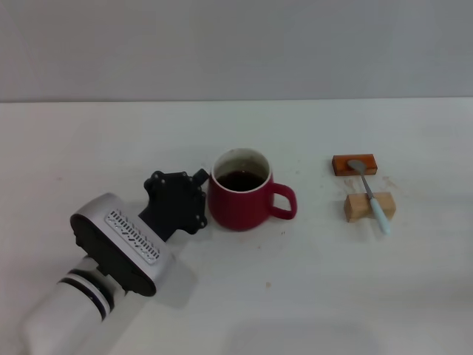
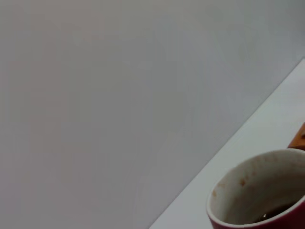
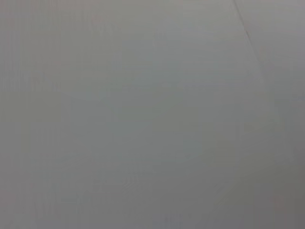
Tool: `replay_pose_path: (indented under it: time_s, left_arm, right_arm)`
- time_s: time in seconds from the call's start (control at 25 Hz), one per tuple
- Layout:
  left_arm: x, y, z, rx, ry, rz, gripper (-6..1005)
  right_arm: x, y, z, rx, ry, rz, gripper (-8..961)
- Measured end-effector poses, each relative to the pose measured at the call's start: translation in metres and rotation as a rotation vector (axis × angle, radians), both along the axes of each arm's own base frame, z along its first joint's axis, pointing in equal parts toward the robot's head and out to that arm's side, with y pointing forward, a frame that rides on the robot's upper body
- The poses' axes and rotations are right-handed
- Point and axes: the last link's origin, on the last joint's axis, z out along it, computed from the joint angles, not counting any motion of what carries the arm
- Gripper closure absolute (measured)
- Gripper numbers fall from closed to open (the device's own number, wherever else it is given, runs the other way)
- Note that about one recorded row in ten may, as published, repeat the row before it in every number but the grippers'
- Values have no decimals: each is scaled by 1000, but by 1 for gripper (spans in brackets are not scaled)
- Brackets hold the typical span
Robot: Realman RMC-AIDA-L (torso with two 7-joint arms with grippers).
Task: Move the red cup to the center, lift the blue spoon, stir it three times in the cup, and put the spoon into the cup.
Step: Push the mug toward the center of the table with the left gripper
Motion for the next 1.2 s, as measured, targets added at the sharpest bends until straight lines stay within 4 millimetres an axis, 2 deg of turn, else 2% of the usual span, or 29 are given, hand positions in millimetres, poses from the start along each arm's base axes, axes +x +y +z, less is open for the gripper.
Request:
replay_pose_path:
  time_s: [0.72, 0.96, 1.08, 1.2]
  left_arm:
    - [14, -9, -14, -79, -68, -12, 999]
    - [0, 13, 4, -11, -36, 37, 998]
    - [0, 15, 5, -9, -30, 41, 998]
    - [5, 28, 3, -29, 16, 33, 998]
  right_arm:
    - [0, 0, 1, 2, -3, 2, 229]
    - [-2, -1, 3, 17, -12, 17, 229]
    - [-4, -2, 3, 24, -16, 23, 229]
    - [-4, -2, 3, 25, -17, 24, 229]
